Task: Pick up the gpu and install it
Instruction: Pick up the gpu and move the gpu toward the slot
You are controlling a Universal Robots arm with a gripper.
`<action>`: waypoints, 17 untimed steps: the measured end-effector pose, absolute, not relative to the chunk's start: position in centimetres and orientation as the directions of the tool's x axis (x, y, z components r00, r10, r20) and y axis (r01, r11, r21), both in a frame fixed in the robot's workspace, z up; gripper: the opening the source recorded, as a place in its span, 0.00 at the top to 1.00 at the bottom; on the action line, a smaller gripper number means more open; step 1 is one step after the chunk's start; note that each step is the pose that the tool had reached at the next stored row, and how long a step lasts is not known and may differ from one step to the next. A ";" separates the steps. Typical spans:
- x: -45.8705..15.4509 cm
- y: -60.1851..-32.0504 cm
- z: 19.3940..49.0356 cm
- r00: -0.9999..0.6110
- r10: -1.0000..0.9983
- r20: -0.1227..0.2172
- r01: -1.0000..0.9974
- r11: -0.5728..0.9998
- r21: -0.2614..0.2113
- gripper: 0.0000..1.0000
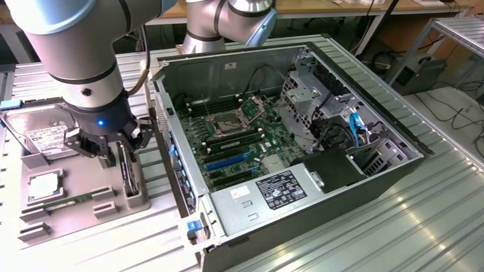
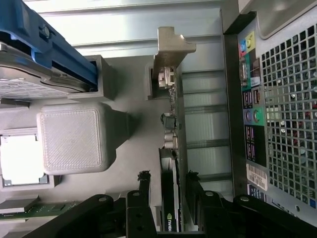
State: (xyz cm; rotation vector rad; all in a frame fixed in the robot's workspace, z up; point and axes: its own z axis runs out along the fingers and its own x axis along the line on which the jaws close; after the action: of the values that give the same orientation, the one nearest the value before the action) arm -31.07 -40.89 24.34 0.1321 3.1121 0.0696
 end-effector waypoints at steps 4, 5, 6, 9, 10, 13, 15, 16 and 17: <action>-31.1 -40.8 24.3 -0.996 0.091 -0.024 0.090 0.995 0.047 0.58; -31.1 -40.8 24.3 -0.996 0.091 -0.024 0.090 0.995 0.047 0.58; -31.1 -40.8 24.3 -0.996 0.091 -0.024 0.090 0.995 0.047 0.58; -31.1 -40.8 24.3 -0.996 0.091 -0.024 0.090 0.995 0.047 0.67; -31.1 -40.8 24.3 -0.996 0.091 -0.024 0.090 0.995 0.047 0.68; -31.1 -40.8 24.3 -0.996 0.088 -0.024 0.087 0.995 0.047 0.73; -31.1 -40.8 24.3 -0.997 0.067 -0.024 0.066 0.997 0.047 0.73; -31.1 -40.8 24.3 -0.998 0.051 -0.024 0.050 0.998 0.047 0.73; -31.1 -40.8 24.3 -0.999 0.025 -0.024 0.024 0.999 0.047 0.73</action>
State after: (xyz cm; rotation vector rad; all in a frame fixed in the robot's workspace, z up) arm -31.07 -40.83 24.33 0.0379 3.1159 0.0734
